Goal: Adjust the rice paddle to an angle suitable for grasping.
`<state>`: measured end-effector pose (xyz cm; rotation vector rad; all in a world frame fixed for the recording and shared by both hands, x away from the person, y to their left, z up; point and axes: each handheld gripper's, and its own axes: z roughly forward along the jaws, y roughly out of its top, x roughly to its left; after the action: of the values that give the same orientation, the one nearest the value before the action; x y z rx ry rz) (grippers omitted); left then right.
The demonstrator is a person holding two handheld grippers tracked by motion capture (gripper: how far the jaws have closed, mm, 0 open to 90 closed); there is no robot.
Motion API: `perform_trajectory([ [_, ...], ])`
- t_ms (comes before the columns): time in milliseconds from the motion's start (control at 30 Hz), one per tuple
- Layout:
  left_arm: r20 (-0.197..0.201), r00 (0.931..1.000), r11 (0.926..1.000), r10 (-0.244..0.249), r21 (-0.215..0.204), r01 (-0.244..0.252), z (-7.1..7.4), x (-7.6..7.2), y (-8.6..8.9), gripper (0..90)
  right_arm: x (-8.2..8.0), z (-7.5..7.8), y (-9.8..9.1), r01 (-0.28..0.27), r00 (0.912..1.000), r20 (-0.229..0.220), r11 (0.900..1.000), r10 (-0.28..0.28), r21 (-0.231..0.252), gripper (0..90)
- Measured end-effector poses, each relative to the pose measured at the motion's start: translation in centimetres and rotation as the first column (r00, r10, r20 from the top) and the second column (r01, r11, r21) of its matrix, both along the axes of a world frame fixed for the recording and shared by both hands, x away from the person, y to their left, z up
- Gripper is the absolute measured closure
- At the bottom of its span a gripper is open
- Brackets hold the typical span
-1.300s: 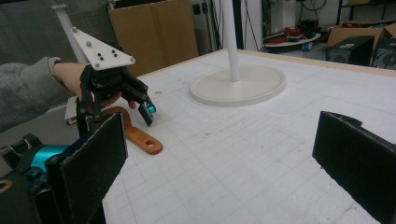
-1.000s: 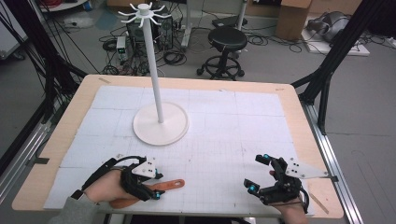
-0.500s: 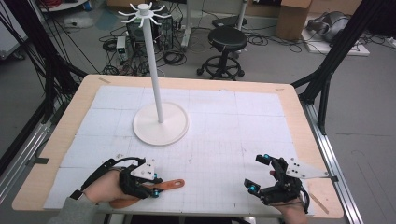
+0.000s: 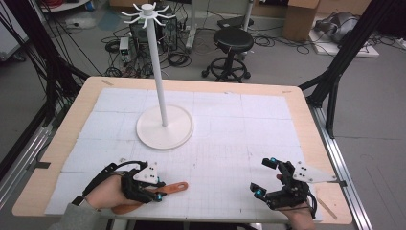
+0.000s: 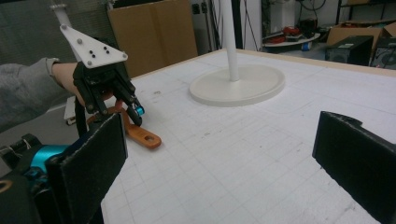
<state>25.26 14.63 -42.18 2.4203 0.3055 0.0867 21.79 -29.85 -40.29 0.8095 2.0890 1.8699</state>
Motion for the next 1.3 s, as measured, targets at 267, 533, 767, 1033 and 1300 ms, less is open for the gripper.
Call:
perform_trajectory([
  [267,0.032,0.9967,0.9968,0.075,-0.031,-0.074,1.3,-0.2,0.8,65.0,0.2,0.2,0.3,-0.014,0.9999,0.006,0.9999,0.014,-0.007,2.1],
  [533,0.038,0.9912,0.9887,0.127,-0.085,-0.123,2.9,-0.2,2.0,65.0,0.4,0.1,0.5,-0.018,0.9998,-0.003,0.9998,0.018,-0.006,2.1],
  [767,0.052,0.9850,0.9776,0.165,-0.141,-0.156,4.2,-0.2,3.1,65.1,0.4,0.0,0.5,-0.020,0.9998,0.000,0.9998,0.020,-0.011,2.1],
  [1033,0.077,0.9813,0.9691,0.176,-0.188,-0.159,5.6,-0.4,4.0,65.1,0.4,0.0,0.5,-0.017,0.9998,-0.001,0.9998,0.017,-0.009,2.1],
  [1300,0.093,0.9759,0.9581,0.198,-0.229,-0.172,6.6,-0.7,5.0,65.1,0.5,-0.1,0.5,-0.019,0.9998,-0.004,0.9998,0.019,-0.011,2.1],
])
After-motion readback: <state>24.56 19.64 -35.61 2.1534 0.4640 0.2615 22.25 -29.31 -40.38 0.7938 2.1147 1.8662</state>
